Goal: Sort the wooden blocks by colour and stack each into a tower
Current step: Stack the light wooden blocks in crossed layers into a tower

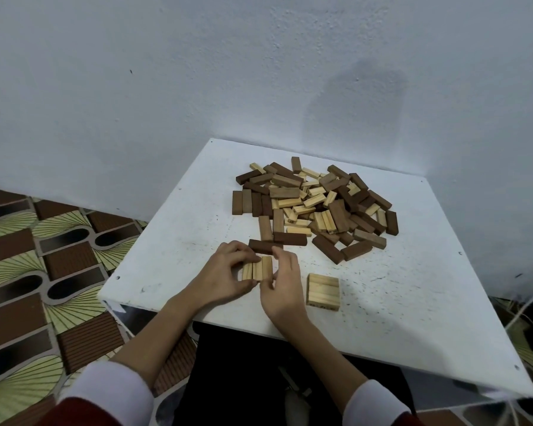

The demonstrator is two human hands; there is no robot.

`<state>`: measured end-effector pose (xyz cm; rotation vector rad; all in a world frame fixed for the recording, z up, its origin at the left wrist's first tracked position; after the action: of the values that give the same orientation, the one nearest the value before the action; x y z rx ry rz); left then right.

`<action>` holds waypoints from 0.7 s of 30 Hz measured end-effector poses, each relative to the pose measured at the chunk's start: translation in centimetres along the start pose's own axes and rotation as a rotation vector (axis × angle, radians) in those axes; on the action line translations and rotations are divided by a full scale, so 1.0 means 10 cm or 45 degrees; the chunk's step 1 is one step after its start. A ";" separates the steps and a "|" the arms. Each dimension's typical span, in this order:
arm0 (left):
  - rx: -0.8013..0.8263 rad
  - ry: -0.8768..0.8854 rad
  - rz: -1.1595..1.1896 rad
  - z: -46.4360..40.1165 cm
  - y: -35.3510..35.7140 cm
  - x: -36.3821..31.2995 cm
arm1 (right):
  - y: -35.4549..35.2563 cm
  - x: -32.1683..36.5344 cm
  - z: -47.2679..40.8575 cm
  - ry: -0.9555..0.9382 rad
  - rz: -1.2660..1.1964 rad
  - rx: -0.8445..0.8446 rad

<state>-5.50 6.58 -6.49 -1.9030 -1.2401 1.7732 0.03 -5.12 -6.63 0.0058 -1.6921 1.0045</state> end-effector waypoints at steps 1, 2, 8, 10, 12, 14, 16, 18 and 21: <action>0.014 0.012 -0.006 0.00 0.00 0.01 | 0.01 0.00 0.02 -0.029 -0.011 0.007; 0.024 0.020 -0.007 0.00 0.00 0.01 | 0.02 -0.01 0.04 -0.056 -0.012 0.010; 0.049 -0.012 0.077 0.00 -0.01 0.03 | 0.00 0.01 0.04 -0.094 -0.012 -0.006; 0.062 -0.026 0.124 0.01 -0.02 0.02 | -0.01 0.01 0.04 -0.101 -0.025 -0.017; 0.076 -0.051 0.204 0.01 -0.03 0.02 | -0.01 0.01 0.03 -0.110 -0.036 -0.028; 0.088 -0.076 0.250 0.02 -0.04 0.02 | -0.02 0.00 0.03 -0.118 -0.042 -0.034; 0.103 -0.076 0.261 0.01 -0.03 0.02 | -0.02 -0.01 0.02 -0.124 -0.041 -0.029; 0.118 -0.072 0.275 0.00 -0.02 0.02 | -0.01 -0.02 0.01 -0.138 -0.033 -0.005; 0.150 -0.082 0.246 -0.01 -0.02 0.03 | 0.02 -0.04 -0.01 -0.172 -0.032 0.026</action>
<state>-5.53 6.91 -6.54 -1.9691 -0.9754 1.9706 0.13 -5.14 -7.09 0.1102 -1.7999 1.0221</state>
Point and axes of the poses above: each hand's wrist, its own z-axis away from the middle knuckle, its own y-axis out of the palm, x = y × z, the point moved 6 cm from there along -z, towards the middle knuckle, and after that the axes turned 2 degrees about -z, right-handed, at the moved point
